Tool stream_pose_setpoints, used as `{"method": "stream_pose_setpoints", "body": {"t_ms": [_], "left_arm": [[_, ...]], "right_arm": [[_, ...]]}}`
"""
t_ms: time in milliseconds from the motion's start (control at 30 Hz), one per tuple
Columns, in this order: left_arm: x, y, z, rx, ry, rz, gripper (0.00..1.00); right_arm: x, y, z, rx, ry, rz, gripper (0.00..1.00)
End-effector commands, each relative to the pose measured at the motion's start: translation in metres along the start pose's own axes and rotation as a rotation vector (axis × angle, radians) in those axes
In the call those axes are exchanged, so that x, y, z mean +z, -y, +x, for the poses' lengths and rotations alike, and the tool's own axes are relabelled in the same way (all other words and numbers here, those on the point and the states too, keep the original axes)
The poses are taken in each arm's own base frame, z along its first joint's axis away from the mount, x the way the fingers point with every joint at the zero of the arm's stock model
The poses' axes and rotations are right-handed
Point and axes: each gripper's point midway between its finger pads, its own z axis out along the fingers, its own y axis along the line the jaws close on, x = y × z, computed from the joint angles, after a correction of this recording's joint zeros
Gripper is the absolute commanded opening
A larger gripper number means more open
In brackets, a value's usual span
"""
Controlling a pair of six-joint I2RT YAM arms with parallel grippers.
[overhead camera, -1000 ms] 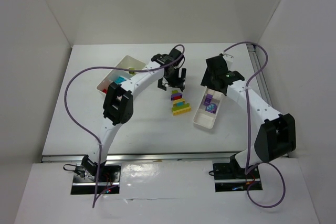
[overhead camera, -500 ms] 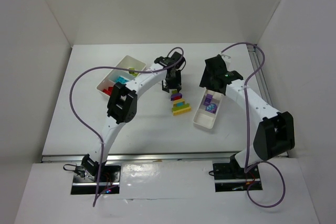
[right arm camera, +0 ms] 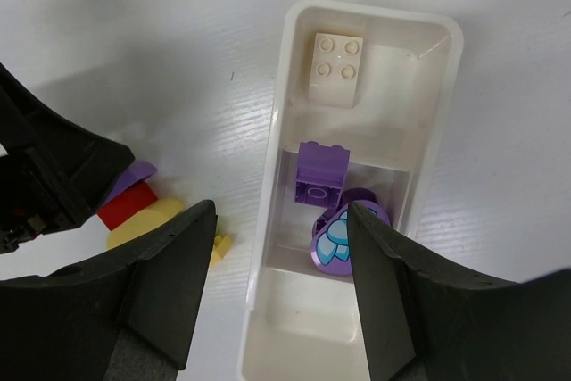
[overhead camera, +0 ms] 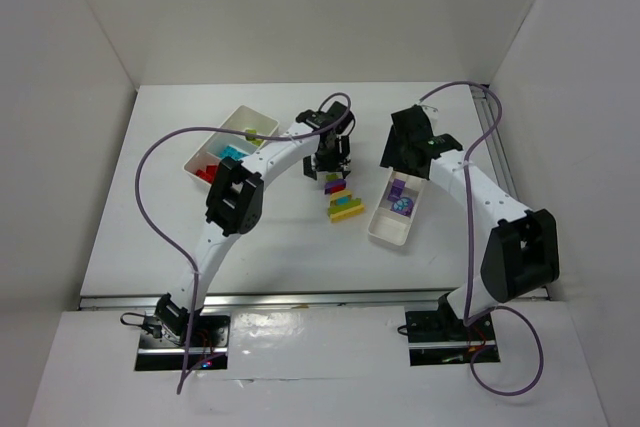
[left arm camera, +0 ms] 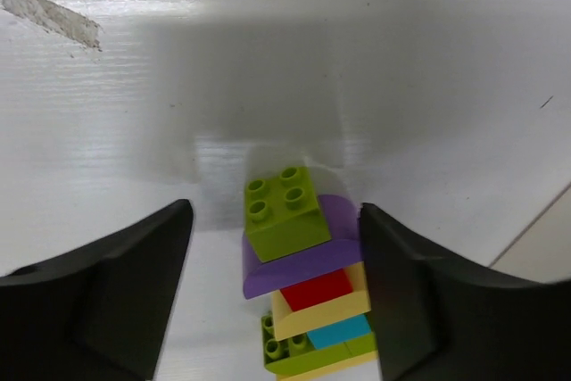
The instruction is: Sort the legos into containers by color
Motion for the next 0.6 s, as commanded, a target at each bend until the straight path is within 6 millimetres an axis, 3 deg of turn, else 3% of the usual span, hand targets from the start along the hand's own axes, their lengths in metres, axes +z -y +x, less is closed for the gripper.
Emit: {"method": "stream_pose_setpoints", "body": {"t_ms": [0,67,133,167,367,467,567], "left_arm": [[-0.015,-0.014,0.003,-0.005,-0.01,-0.045,0.91],[-0.035,-0.023,-0.008,-0.051,0.013,-0.036,0.94],[-0.04,-0.041,-0.007,-0.119,-0.004,-0.054,0.94],[-0.053,-0.044,-0.012,-0.145,0.014,-0.044,0.93],[-0.081,-0.048,-0.027,-0.252,0.085,-0.032,0.86],[-0.078,-0.055,-0.028,-0.273,0.067,-0.033,0.85],[-0.067,-0.044,-0.018,-0.219,0.001,0.02,0.85]], "right_arm": [[0.002,-0.002,-0.01,0.006,0.031,-0.015,0.68],[0.003,-0.003,-0.008,-0.004,0.026,-0.023,0.68],[0.003,-0.003,-0.008,-0.004,0.026,-0.023,0.68],[0.004,-0.002,-0.008,0.003,0.022,-0.026,0.68],[0.009,-0.003,-0.006,-0.021,0.01,-0.029,0.68],[0.009,0.0,-0.012,-0.022,0.024,-0.02,0.68],[0.009,0.001,-0.012,-0.032,0.024,-0.019,0.68]]}}
